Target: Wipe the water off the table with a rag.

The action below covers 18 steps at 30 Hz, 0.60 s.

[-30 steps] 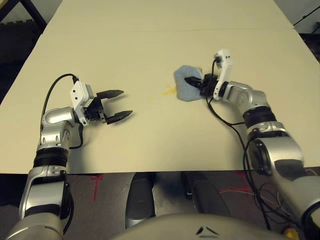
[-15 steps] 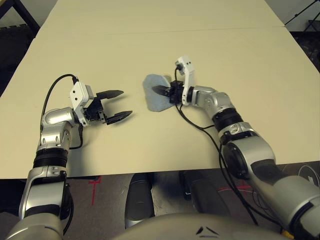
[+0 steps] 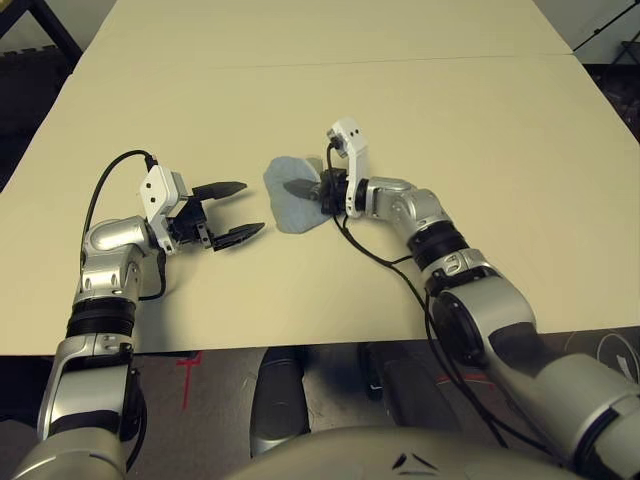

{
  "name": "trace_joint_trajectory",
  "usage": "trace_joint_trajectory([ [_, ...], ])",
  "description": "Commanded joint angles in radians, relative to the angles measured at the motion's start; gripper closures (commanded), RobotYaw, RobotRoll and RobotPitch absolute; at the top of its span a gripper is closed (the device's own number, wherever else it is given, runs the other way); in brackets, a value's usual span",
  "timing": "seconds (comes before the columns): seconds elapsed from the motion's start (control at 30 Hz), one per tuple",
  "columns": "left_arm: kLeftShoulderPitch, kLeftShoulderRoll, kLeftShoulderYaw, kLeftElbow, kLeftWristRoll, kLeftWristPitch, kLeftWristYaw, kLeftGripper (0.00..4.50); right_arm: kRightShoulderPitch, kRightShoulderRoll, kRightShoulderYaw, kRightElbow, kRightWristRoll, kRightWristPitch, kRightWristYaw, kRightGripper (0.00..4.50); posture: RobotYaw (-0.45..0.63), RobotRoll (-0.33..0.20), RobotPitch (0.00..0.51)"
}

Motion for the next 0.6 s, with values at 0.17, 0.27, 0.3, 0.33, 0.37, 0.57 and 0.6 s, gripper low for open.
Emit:
trace_joint_trajectory([
  [0.17, -0.009, -0.002, -0.012, 0.022, 0.014, -0.015, -0.018, 0.00, 0.099, -0.220, -0.033, -0.112, 0.041, 0.116, 0.049, 4.44, 0.17, 0.000, 0.221],
  [0.27, -0.020, -0.009, -0.016, 0.030, 0.016, -0.017, -0.022, 0.00, 0.143, -0.320, -0.057, -0.188, 0.068, 0.161, 0.065, 4.45, 0.16, 0.000, 0.221],
  [0.3, -0.025, -0.012, -0.018, 0.035, 0.017, -0.019, -0.023, 0.00, 0.158, -0.356, -0.068, -0.215, 0.080, 0.177, 0.074, 4.45, 0.16, 0.000, 0.221],
  [0.33, -0.030, -0.014, -0.020, 0.041, 0.019, -0.022, -0.025, 0.00, 0.172, -0.388, -0.080, -0.241, 0.094, 0.192, 0.081, 4.45, 0.16, 0.000, 0.221],
  [0.37, -0.033, -0.016, -0.021, 0.046, 0.020, -0.024, -0.026, 0.00, 0.182, -0.409, -0.087, -0.260, 0.106, 0.204, 0.084, 4.45, 0.16, 0.000, 0.221],
  [0.57, -0.060, -0.030, -0.031, 0.088, 0.030, -0.046, -0.034, 0.00, 0.182, -0.476, -0.215, -0.327, 0.222, 0.255, 0.066, 4.45, 0.13, 0.000, 0.218],
  [0.6, -0.065, -0.033, -0.033, 0.093, 0.030, -0.049, -0.034, 0.00, 0.173, -0.488, -0.241, -0.334, 0.242, 0.265, 0.060, 4.45, 0.13, 0.000, 0.218],
])
